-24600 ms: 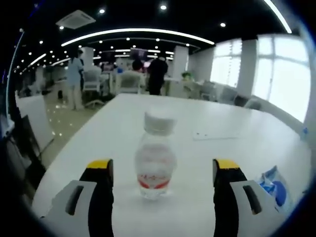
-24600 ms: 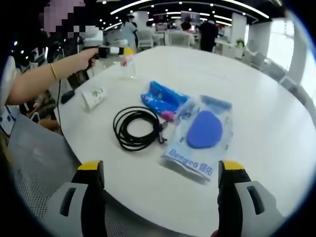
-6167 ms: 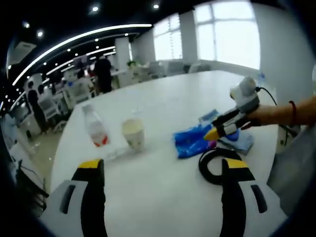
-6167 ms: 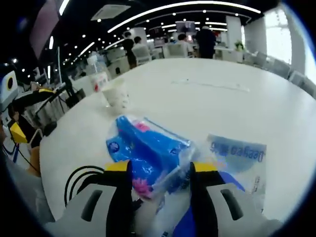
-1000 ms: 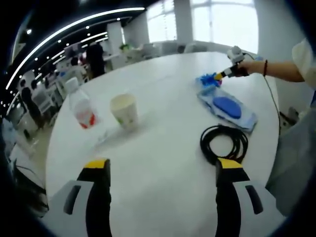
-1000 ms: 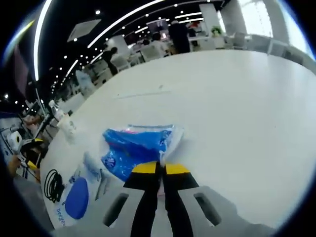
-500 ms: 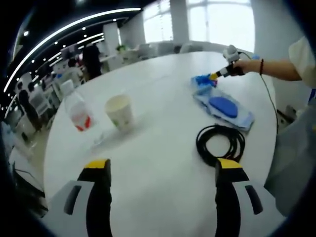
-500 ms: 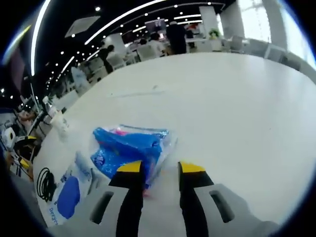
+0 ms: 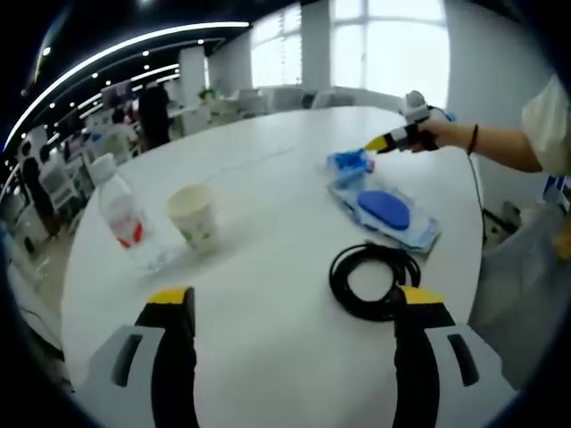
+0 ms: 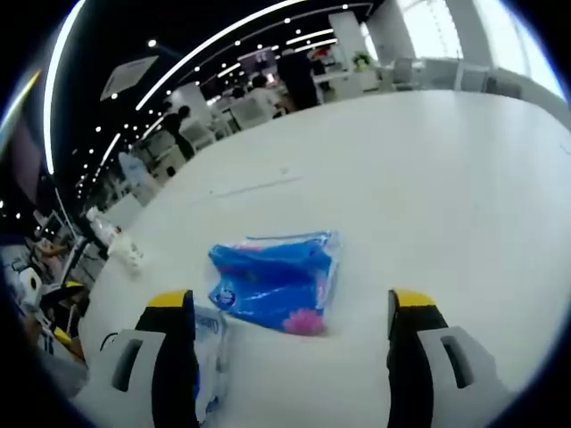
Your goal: Arrange the tabletop items into an orderly group along one side of the table until the central work area is clear of visible clutter.
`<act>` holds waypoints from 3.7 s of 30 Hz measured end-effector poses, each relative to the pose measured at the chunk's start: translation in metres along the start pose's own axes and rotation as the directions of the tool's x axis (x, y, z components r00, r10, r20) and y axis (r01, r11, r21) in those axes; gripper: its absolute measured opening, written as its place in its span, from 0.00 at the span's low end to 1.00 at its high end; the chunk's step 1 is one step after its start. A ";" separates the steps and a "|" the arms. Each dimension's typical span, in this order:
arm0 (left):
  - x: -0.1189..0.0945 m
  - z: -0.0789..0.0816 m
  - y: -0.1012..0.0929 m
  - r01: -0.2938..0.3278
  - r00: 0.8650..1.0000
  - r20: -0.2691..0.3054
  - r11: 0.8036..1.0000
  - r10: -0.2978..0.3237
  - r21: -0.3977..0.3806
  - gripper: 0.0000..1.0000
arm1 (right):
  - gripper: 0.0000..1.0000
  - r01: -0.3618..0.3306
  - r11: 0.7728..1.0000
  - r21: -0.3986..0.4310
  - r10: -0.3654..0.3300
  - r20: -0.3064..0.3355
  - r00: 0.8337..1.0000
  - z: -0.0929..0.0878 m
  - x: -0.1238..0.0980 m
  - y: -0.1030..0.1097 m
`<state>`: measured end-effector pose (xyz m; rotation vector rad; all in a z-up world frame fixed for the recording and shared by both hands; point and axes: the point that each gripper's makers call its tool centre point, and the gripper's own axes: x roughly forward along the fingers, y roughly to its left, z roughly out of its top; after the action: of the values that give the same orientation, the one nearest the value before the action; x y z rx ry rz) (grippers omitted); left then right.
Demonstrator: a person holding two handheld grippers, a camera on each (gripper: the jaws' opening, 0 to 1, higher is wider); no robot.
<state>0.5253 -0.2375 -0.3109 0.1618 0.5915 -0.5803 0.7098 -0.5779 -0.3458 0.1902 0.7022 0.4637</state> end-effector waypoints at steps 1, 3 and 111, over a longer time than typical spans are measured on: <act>0.001 0.001 -0.004 0.022 1.000 0.006 1.000 -0.022 0.000 0.91 | 0.94 -0.003 1.000 0.002 0.003 0.000 1.000 0.000 -0.002 0.003; 0.001 0.004 -0.007 0.040 0.999 0.016 0.999 -0.040 0.002 0.92 | 0.98 -0.013 1.000 -0.004 0.013 -0.001 1.000 -0.002 -0.007 0.012; 0.253 0.082 -0.076 0.437 0.893 -0.004 0.864 -0.450 0.251 0.31 | 0.31 0.210 0.768 0.605 -0.058 -0.260 0.964 -0.179 -0.065 0.163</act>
<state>0.6934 -0.4440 -0.3858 0.2451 0.5021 -1.1077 0.4923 -0.4621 -0.3907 0.7278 1.0801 0.0898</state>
